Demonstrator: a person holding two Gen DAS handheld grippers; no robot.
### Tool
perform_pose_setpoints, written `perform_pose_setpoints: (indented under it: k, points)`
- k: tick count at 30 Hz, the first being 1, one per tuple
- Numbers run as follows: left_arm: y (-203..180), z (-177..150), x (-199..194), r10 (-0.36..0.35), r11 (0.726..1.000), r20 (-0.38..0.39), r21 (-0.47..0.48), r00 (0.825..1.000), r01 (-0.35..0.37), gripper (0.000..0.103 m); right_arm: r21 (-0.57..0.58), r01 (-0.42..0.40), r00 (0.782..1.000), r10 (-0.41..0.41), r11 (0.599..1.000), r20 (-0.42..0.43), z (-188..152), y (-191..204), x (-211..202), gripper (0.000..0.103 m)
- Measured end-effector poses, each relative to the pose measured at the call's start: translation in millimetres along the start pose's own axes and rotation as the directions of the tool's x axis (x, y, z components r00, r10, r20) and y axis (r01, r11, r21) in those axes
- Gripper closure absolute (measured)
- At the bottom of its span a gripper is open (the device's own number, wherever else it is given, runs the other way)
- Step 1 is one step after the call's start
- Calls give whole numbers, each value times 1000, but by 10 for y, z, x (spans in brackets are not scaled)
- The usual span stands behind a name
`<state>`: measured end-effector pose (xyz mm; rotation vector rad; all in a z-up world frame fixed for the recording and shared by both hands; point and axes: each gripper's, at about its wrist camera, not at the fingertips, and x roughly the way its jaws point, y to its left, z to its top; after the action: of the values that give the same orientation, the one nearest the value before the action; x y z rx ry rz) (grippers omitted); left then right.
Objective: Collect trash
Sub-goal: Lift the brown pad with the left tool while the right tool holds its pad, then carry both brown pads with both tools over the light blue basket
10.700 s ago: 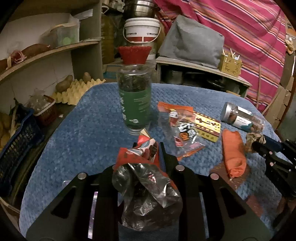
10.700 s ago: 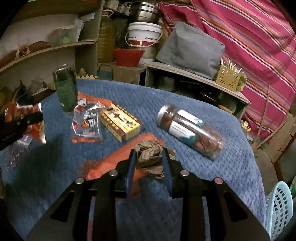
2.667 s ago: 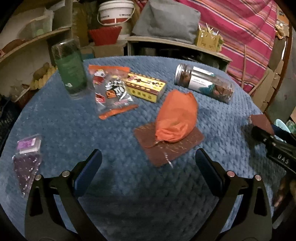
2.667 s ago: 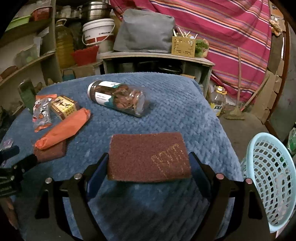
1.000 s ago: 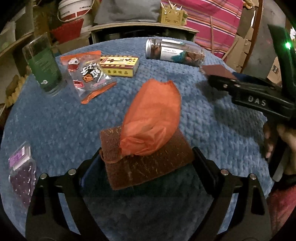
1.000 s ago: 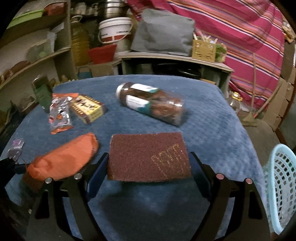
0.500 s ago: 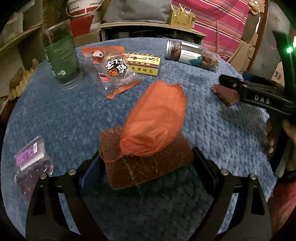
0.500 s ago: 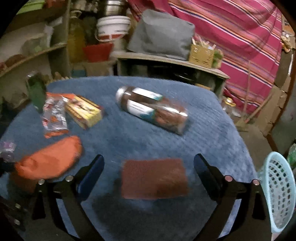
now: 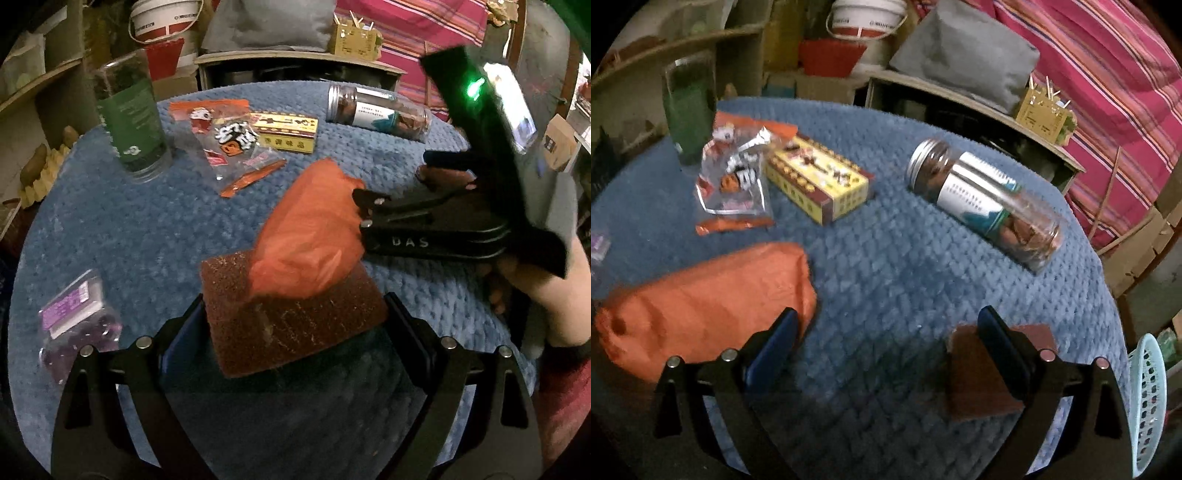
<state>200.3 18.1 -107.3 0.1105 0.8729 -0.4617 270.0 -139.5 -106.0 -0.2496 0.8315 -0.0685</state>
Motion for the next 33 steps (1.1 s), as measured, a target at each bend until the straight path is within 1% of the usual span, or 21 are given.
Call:
perform_pose_setpoints:
  k: [3,9,15,18,23,25,30,33]
  points:
    - [86,-21,-62,6,1000,9,-12,1000,-6,14,-7,7,1000,-7,1000,-9,-10,14,4,8]
    - [349,-13,-257,52,997,56,-54,997,-49,14,14,-3,1000,3,1000,-10,-28,-31,-24,8]
    - [733,41,-432,126,982,102,-156,987,-109,14,40,-10,1000,10,999,-9,-15,-96,-17,8]
    - [838,60,-475,152,973,117,-190,981,-128,14,44,-20,1000,20,999,-5,-15,-112,-29,8]
    - [775,106,-453,164,971,123,-194,979,-138,14,84,-23,1000,24,996,-6,-61,-309,-58,6]
    - [743,129,-435,155,972,126,-197,980,-128,14,105,-41,999,43,994,-18,-95,-433,-40,6]
    - [639,188,-386,148,975,132,-188,980,-122,14,102,-43,999,46,994,-28,-168,-653,-43,6]
    - [605,216,-354,148,974,131,-190,980,-122,14,132,-40,999,44,990,-28,-210,-778,-53,6]
